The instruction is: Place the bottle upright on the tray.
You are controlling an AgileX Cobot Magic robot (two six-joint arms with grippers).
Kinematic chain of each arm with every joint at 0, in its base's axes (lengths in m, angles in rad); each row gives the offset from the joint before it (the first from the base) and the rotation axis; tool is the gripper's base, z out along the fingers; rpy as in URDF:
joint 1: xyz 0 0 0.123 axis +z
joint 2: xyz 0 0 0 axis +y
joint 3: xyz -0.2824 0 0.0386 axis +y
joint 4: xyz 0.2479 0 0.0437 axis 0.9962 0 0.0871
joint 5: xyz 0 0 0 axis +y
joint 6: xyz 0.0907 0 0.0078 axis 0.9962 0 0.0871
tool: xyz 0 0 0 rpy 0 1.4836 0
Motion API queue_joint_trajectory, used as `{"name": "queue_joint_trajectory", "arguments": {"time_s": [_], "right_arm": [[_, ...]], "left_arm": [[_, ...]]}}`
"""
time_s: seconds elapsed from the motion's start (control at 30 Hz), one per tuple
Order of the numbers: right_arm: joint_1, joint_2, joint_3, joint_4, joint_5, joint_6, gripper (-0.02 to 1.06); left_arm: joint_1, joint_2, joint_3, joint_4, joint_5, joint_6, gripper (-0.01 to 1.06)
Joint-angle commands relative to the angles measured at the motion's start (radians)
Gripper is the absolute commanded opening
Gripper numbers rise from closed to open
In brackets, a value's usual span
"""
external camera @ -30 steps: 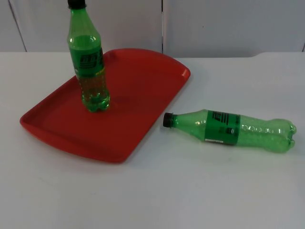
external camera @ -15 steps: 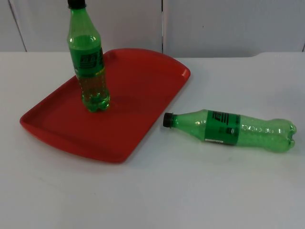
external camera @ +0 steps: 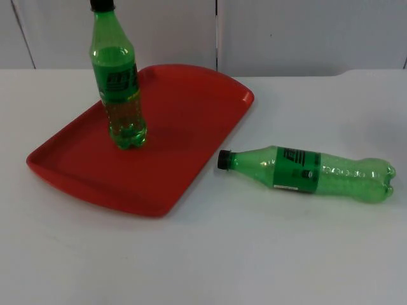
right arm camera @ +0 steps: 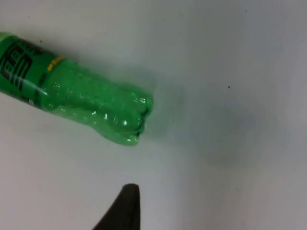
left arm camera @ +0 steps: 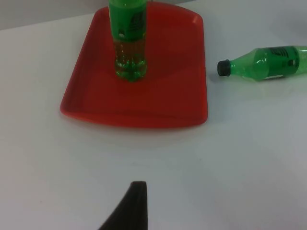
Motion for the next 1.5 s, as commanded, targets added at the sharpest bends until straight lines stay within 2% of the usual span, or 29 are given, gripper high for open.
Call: {"name": "queue_joint_trajectory", "arguments": {"time_s": [0.0, 0.1, 0.23, 0.4, 0.47, 0.6, 0.8, 1.0, 1.17, 1.33, 1.47], "right_arm": [[-0.002, 0.046, -0.036, 0.041, -0.007, -0.054, 1.05], [-0.002, 0.126, -0.101, 0.141, -0.003, -0.131, 1.05], [0.003, 0.205, -0.177, 0.209, 0.010, -0.192, 1.05], [0.091, 0.325, -0.286, 0.181, 0.043, -0.274, 1.03], [0.103, 0.336, -0.295, 0.178, 0.043, -0.284, 1.03], [0.204, 0.428, -0.364, 0.158, 0.042, -0.368, 1.03], [0.277, 0.502, -0.418, 0.143, 0.044, -0.444, 1.03], [0.369, 0.604, -0.484, 0.134, 0.042, -0.568, 1.03], [0.414, 0.675, -0.548, 0.049, 0.053, -0.578, 1.03], [0.416, 0.740, -0.609, 0.033, 0.108, -0.587, 1.03], [0.416, 0.769, -0.609, 0.015, 0.106, -0.589, 1.03]], "left_arm": [[-0.007, -0.004, 0.005, -0.007, 0.001, -0.005, 1.05], [-0.007, -0.004, 0.005, -0.007, 0.001, -0.005, 1.05], [-0.007, -0.004, 0.005, -0.007, 0.001, -0.005, 1.05], [-0.007, -0.004, 0.005, -0.007, 0.001, -0.005, 1.05], [-0.007, -0.004, 0.005, -0.007, 0.001, -0.005, 1.05], [-0.007, -0.004, 0.005, -0.007, 0.001, -0.005, 1.05], [-0.007, -0.004, 0.005, -0.007, 0.001, -0.005, 1.05], [-0.007, -0.004, 0.005, -0.007, 0.001, -0.005, 1.05], [-0.007, -0.004, 0.005, -0.007, 0.001, -0.005, 1.05], [-0.007, -0.004, 0.005, -0.007, 0.001, -0.005, 1.05], [-0.007, -0.004, 0.005, -0.007, 0.001, -0.005, 1.05]]}}
